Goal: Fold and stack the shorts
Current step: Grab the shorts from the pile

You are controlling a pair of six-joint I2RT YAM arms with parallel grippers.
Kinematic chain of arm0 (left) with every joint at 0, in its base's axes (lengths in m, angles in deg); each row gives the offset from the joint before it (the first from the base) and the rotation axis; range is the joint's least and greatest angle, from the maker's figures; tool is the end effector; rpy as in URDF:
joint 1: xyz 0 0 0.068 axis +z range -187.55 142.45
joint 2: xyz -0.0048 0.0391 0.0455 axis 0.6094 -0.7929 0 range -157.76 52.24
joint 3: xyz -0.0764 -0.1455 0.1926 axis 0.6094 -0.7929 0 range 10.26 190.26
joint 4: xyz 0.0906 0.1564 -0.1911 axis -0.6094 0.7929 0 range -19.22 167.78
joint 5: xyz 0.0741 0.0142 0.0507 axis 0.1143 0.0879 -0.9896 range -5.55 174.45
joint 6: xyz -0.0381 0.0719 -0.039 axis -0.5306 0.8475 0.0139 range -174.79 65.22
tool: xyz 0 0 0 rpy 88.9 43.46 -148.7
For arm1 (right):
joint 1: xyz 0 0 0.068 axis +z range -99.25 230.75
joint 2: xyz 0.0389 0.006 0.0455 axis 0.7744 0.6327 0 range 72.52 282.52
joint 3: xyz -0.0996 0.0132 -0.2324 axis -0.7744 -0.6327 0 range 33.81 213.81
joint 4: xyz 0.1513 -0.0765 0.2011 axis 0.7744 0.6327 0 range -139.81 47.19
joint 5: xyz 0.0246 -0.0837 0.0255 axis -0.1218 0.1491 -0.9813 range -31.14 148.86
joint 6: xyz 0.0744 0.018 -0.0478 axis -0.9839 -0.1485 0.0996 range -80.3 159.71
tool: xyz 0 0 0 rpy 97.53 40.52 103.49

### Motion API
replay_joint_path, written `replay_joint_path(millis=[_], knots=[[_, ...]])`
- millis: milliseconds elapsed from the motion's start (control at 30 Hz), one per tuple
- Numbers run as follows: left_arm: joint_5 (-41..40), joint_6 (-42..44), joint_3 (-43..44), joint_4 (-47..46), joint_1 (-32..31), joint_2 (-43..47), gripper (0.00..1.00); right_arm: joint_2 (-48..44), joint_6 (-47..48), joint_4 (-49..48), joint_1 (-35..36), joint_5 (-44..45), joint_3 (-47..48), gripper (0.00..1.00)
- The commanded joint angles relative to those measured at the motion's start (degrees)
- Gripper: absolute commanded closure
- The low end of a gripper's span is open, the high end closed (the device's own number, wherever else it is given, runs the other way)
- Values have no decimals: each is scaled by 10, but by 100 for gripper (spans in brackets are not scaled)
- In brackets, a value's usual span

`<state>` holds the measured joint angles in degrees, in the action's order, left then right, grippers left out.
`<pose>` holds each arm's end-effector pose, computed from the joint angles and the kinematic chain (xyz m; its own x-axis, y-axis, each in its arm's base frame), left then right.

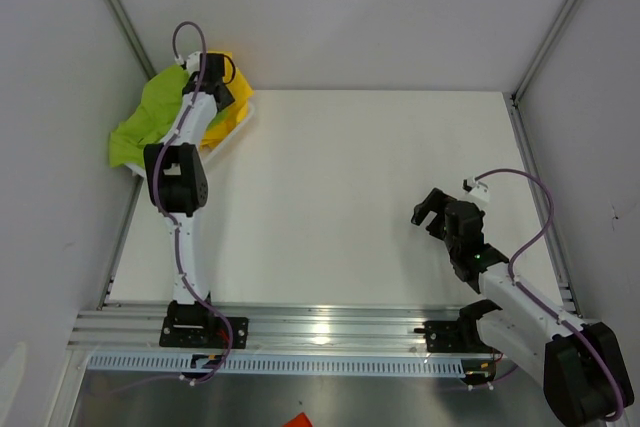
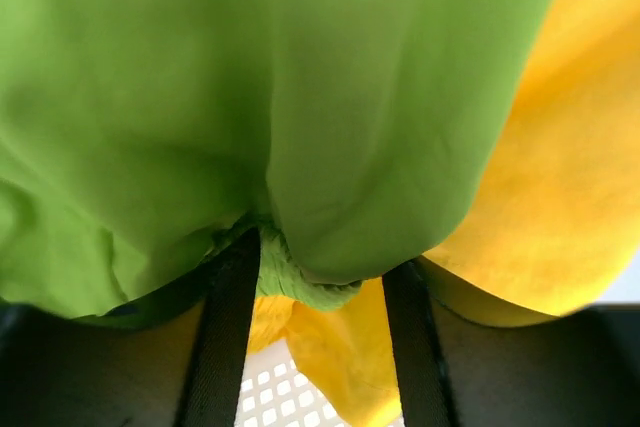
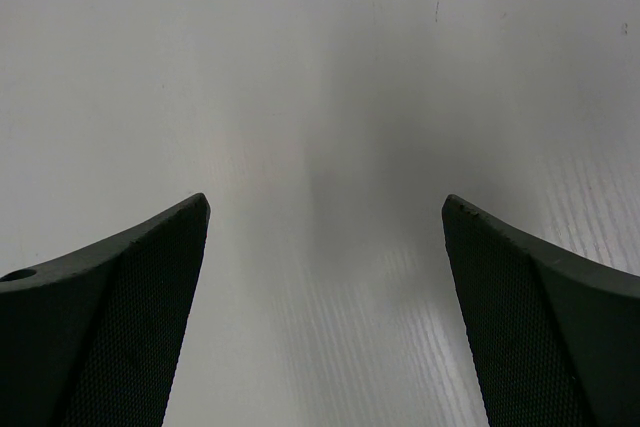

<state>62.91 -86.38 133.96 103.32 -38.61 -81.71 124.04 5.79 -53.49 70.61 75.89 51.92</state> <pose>0.5523 0.0193 0.2028 -0.4465 -0.4791 -0.7557 -0.5706 0.8030 -0.1720 0.2324 0.0588 0.1436 -0.4348 0.4101 -0.8017 0.1893 0.9120 0.3639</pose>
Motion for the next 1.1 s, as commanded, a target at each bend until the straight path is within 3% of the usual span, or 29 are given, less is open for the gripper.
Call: replay_joint_path(millis=[0,67,167,233,267,333,800,1067], knots=[[-31,8,-51,-31,4,48,52,4,3,-26,-2,-1,18,1],[-19,2,-57,-36,9,46,60,3,4,-25,-3,-2,17,1],[7,-8,-38,-16,25,26,61,2,4,-23,-3,-2,17,0],[7,-10,-25,-5,25,18,76,0,4,-22,-3,-2,17,1],[7,-11,-22,3,25,18,92,0,4,-22,-3,-3,17,1],[8,-14,-26,1,25,32,100,0,4,-22,-3,-2,17,0],[-45,18,42,28,24,206,100,2,4,-26,-4,-10,17,1],[-87,80,148,20,25,283,100,3,7,-28,-5,-18,16,0]])
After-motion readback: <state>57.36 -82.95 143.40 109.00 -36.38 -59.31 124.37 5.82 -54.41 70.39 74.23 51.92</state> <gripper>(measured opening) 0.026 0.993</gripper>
